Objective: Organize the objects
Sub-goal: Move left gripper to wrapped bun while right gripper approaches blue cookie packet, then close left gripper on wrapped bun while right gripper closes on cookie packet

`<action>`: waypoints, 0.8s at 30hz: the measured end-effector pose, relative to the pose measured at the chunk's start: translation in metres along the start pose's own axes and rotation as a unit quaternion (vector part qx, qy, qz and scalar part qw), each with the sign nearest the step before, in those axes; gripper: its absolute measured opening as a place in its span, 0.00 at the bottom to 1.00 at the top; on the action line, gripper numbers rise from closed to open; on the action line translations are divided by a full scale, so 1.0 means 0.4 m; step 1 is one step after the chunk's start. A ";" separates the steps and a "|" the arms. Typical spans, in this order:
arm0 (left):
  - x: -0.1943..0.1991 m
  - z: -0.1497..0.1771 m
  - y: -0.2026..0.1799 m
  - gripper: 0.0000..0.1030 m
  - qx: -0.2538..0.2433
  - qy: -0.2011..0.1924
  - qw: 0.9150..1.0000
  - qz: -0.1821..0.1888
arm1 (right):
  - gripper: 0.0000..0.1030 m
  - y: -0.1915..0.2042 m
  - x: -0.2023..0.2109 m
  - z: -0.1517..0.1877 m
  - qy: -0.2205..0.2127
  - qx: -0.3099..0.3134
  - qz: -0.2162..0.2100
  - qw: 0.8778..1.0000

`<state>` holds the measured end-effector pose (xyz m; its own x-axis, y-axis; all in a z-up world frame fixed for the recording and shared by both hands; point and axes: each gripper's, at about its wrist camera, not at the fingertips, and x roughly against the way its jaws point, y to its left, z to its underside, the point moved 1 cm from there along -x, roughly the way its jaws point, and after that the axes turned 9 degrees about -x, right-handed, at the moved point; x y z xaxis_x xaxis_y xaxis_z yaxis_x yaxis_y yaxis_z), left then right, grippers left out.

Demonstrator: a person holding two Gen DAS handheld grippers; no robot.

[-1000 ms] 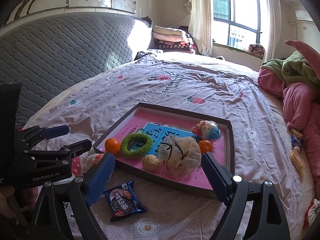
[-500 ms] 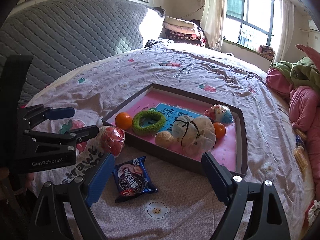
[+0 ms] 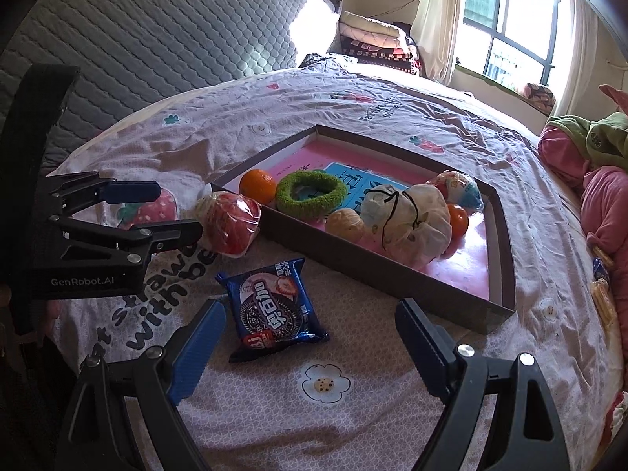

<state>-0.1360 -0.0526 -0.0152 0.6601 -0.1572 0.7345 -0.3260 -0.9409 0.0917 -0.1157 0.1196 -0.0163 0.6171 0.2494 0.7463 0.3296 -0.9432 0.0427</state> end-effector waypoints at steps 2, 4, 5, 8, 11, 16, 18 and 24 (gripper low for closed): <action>-0.007 0.001 -0.005 0.72 -0.008 0.000 1.000 0.003 | 0.86 0.005 -0.007 0.005 0.004 0.005 -0.002 1.000; -0.014 0.004 -0.011 0.72 -0.017 0.002 1.000 0.000 | 0.86 0.009 -0.016 0.009 0.008 0.009 0.000 1.000; -0.017 0.005 -0.015 0.72 -0.023 0.004 1.000 -0.003 | 0.86 0.011 -0.019 0.010 0.010 0.011 0.000 1.000; -0.024 0.007 -0.023 0.72 -0.036 0.003 0.999 -0.007 | 0.86 0.013 -0.028 0.013 0.015 0.016 0.001 1.000; -0.031 0.005 -0.025 0.72 -0.041 0.005 0.999 -0.010 | 0.86 0.016 -0.038 0.016 0.020 0.018 0.001 1.000; -0.049 -0.002 -0.023 0.72 -0.040 0.010 0.999 -0.005 | 0.86 0.023 -0.053 0.018 0.027 0.025 0.003 0.999; -0.060 -0.003 -0.023 0.73 -0.036 0.016 0.999 -0.001 | 0.86 0.028 -0.055 0.017 0.027 0.028 0.002 0.999; -0.082 -0.011 -0.020 0.74 -0.025 0.025 0.999 0.010 | 0.86 0.032 -0.077 0.016 0.033 0.030 0.001 0.999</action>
<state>-0.1578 -0.0386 -0.0370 0.6189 -0.1591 0.7692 -0.3732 -0.9212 0.1097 -0.1261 0.1012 -0.0429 0.5695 0.2310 0.7889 0.3725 -0.9280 0.0028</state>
